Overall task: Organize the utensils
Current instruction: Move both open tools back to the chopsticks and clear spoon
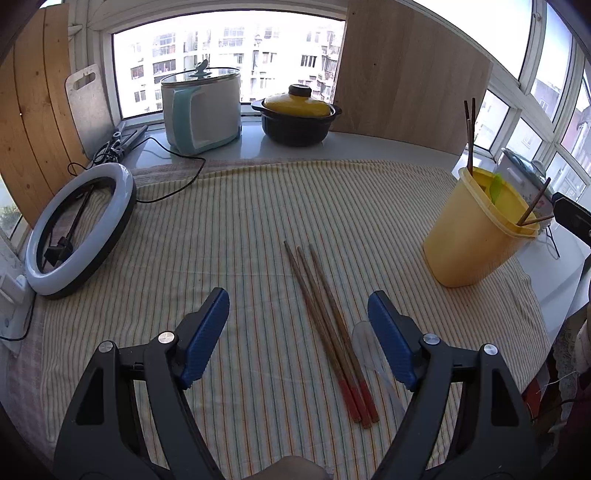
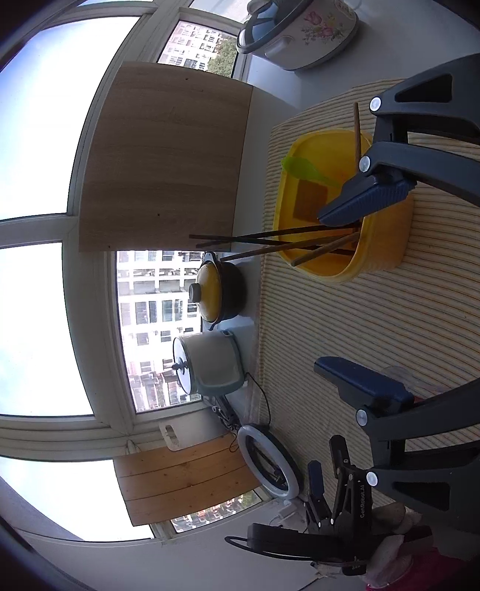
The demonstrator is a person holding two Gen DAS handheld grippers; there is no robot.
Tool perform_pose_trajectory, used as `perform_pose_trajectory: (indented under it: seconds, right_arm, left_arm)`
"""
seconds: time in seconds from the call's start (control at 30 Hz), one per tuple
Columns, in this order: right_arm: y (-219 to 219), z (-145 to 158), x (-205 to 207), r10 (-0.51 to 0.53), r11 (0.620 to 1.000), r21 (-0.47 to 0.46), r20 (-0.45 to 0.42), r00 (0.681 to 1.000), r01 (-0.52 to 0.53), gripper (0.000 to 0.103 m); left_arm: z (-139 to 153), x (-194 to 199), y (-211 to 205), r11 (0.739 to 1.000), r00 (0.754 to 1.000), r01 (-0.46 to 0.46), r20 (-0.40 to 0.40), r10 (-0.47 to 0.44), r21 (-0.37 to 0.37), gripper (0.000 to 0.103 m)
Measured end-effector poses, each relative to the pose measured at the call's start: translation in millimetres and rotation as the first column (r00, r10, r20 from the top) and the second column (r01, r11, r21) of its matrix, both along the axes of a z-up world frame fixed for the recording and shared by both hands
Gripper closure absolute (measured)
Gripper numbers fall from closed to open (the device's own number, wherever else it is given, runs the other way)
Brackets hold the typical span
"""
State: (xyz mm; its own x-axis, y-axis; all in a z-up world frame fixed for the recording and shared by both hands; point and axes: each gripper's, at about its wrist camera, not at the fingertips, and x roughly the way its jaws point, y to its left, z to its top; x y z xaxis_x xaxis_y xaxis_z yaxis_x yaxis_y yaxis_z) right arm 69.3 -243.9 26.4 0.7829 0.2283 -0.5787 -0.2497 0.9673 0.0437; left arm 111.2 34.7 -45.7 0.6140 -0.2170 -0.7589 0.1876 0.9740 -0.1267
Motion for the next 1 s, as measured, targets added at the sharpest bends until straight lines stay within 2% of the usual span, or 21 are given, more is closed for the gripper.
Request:
perform_pose_trajectory:
  seconds: [0.2, 0.33, 0.43, 0.57, 0.63, 0.67, 0.7, 0.8, 0.93, 1.0]
  right_arm:
    - [32, -17, 3, 0.069, 0.997, -0.012, -0.063, 0.996, -0.07, 0.027]
    - [51, -35, 2, 0.107, 0.993, -0.047, -0.098, 0.989, -0.112, 0.026]
    - [62, -55, 4, 0.151, 0.986, -0.052, -0.158, 0.976, -0.161, 0.026]
    - [68, -82, 12, 0.187, 0.98, -0.028, -0.231, 0.955, -0.198, 0.027]
    - [69, -95, 19, 0.197, 0.979, 0.004, -0.278, 0.94, -0.204, 0.034]
    - [69, -101, 23, 0.204, 0.978, 0.022, -0.301, 0.931, -0.207, 0.041]
    - [70, -107, 26, 0.207, 0.978, 0.037, -0.324, 0.923, -0.206, 0.043]
    - [67, -123, 36, 0.207, 0.978, 0.063, -0.375, 0.904, -0.198, 0.049]
    - [68, -139, 49, 0.209, 0.978, 0.091, -0.427, 0.88, -0.188, 0.059]
    - [68, -145, 54, 0.211, 0.977, 0.11, -0.446, 0.87, -0.181, 0.062]
  left_arm:
    - [-15, -7, 18, 0.999, 1.0, -0.021, -0.015, 0.022, 0.041, 0.023]
    - [-24, -9, 21, 0.999, 1.0, 0.001, -0.025, 0.0, 0.034, 0.023]
    - [-30, -10, 19, 1.0, 0.999, 0.019, -0.047, -0.018, 0.023, 0.036]
    - [-40, 1, 15, 0.998, 0.993, 0.041, -0.11, -0.046, -0.041, 0.062]
    - [-43, 8, 13, 0.998, 0.991, 0.036, -0.127, -0.043, -0.056, 0.064]
    - [-45, 12, 12, 0.997, 0.99, 0.037, -0.135, -0.045, -0.062, 0.069]
    - [-48, 16, 11, 0.997, 0.988, 0.036, -0.147, -0.046, -0.069, 0.073]
    - [-54, 26, 6, 0.992, 0.979, 0.037, -0.196, -0.06, -0.117, 0.073]
    - [-59, 41, -6, 0.993, 0.973, 0.048, -0.22, -0.07, -0.106, 0.074]
    - [-63, 50, -7, 0.992, 0.969, 0.03, -0.242, -0.058, -0.119, 0.079]
